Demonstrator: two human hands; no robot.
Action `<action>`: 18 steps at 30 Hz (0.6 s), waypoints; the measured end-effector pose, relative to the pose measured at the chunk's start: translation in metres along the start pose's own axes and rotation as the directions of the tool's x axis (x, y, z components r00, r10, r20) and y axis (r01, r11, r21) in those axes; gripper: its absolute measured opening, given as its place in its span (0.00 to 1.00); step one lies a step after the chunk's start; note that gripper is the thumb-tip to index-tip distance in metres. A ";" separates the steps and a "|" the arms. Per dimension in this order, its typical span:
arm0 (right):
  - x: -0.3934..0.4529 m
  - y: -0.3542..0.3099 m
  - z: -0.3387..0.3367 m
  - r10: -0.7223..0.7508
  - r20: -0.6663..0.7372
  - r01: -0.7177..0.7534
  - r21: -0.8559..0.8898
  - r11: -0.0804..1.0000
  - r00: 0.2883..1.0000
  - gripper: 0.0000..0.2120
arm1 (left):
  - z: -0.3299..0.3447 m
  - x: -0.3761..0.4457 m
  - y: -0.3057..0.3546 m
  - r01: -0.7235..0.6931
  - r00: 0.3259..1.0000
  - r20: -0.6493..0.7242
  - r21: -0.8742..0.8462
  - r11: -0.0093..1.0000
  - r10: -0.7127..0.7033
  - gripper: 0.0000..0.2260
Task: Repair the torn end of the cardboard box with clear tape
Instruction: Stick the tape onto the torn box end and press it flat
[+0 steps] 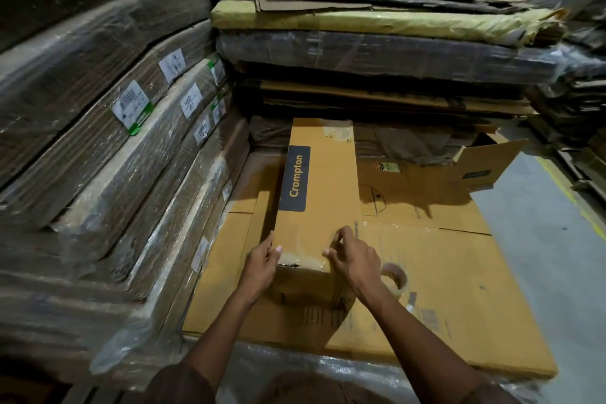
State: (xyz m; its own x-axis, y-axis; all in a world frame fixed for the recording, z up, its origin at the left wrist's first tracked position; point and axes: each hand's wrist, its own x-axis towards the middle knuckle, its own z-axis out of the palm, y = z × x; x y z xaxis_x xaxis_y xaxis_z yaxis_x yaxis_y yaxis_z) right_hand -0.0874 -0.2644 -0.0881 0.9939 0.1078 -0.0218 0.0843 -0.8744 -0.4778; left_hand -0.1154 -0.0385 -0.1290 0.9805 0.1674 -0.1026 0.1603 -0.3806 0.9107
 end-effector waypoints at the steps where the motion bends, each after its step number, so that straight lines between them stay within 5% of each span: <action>1: -0.001 0.000 0.000 -0.006 0.014 0.006 0.012 1.000 1.000 0.22 | 0.001 -0.001 -0.001 -0.006 1.000 -0.016 0.012 1.000 0.006 0.23; 4: 0.000 -0.001 0.003 0.025 0.070 -0.024 -0.014 1.000 0.997 0.29 | 0.002 -0.006 -0.002 -0.004 1.000 -0.013 -0.004 1.000 0.004 0.24; 6: 0.001 0.001 0.006 0.015 0.057 -0.015 0.003 1.000 0.998 0.23 | 0.001 -0.006 -0.003 -0.004 1.000 0.002 0.010 1.000 0.004 0.23; 9: -0.002 0.006 0.009 0.001 -0.068 0.009 0.153 0.988 0.998 0.12 | -0.002 -0.001 -0.004 -0.001 1.000 0.023 0.059 0.998 -0.001 0.22; 13: -0.009 0.006 0.002 0.204 -0.279 -0.089 0.375 0.923 0.938 0.18 | -0.002 -0.003 -0.007 0.002 1.000 0.017 0.066 0.998 -0.003 0.22; 15: -0.006 0.009 0.000 0.292 -0.215 -0.197 0.375 0.906 0.932 0.33 | -0.001 -0.004 -0.009 0.003 1.000 0.007 0.059 0.998 -0.004 0.22; 18: -0.002 0.008 -0.005 0.346 0.129 -0.363 0.490 0.792 0.929 0.44 | -0.003 -0.003 -0.008 0.002 1.000 0.004 0.056 0.998 -0.002 0.22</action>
State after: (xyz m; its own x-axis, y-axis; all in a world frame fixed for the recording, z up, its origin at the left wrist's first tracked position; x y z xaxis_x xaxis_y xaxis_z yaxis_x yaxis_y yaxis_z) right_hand -0.0879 -0.2739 -0.0871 0.9437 -0.1418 -0.2988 -0.3288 -0.5000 -0.8012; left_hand -0.1202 -0.0335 -0.1354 0.9806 0.1645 -0.1063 0.1683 -0.4306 0.8867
